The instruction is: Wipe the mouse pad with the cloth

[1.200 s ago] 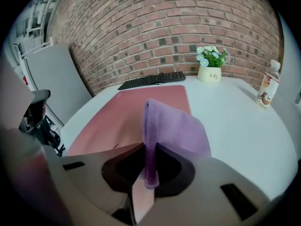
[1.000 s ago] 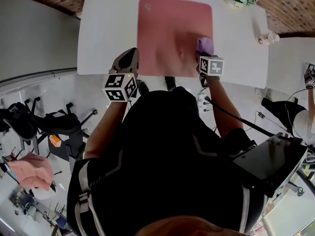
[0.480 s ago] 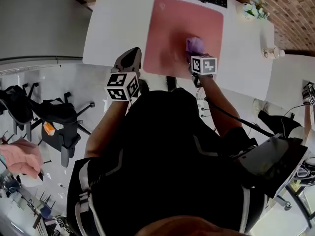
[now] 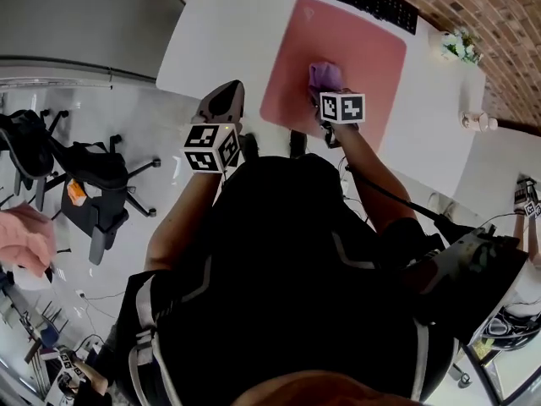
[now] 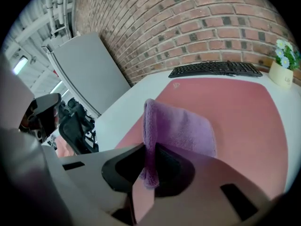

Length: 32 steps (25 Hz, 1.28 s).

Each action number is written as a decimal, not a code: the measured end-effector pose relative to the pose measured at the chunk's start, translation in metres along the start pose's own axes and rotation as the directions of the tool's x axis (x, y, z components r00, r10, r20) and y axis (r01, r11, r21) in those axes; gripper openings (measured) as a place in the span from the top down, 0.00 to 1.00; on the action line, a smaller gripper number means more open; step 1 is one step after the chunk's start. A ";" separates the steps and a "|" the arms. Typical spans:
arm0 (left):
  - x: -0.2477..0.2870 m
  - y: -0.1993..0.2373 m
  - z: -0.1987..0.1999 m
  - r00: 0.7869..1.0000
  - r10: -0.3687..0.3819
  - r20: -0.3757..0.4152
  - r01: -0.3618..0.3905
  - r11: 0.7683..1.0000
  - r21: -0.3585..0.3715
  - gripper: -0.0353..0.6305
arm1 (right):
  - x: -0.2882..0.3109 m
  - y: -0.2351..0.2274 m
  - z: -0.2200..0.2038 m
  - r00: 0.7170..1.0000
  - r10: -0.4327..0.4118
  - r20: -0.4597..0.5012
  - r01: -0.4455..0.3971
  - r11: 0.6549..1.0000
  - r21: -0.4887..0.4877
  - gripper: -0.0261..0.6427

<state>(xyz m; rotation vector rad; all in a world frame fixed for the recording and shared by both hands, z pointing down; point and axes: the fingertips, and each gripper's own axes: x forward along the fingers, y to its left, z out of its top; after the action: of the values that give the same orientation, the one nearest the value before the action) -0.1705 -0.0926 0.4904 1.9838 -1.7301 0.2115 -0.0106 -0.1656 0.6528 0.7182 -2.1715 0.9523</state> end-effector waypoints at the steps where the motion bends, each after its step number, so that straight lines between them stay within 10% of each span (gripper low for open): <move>1: -0.003 0.002 0.000 1.000 0.009 0.004 -0.009 1.000 -0.003 0.94 | 0.003 0.003 0.003 1.000 0.008 -0.003 -0.008 1.000 -0.004 0.88; 32: -0.045 0.045 -0.002 0.987 0.159 0.034 -0.156 0.985 -0.073 0.94 | 0.072 0.101 0.086 0.963 0.270 0.022 -0.271 0.956 0.118 0.88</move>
<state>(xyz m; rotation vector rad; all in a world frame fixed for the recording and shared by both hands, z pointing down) -0.2218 -0.0550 0.4843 1.8144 -1.8949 0.1635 -0.1557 -0.1897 0.6181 0.4843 -2.2711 1.2300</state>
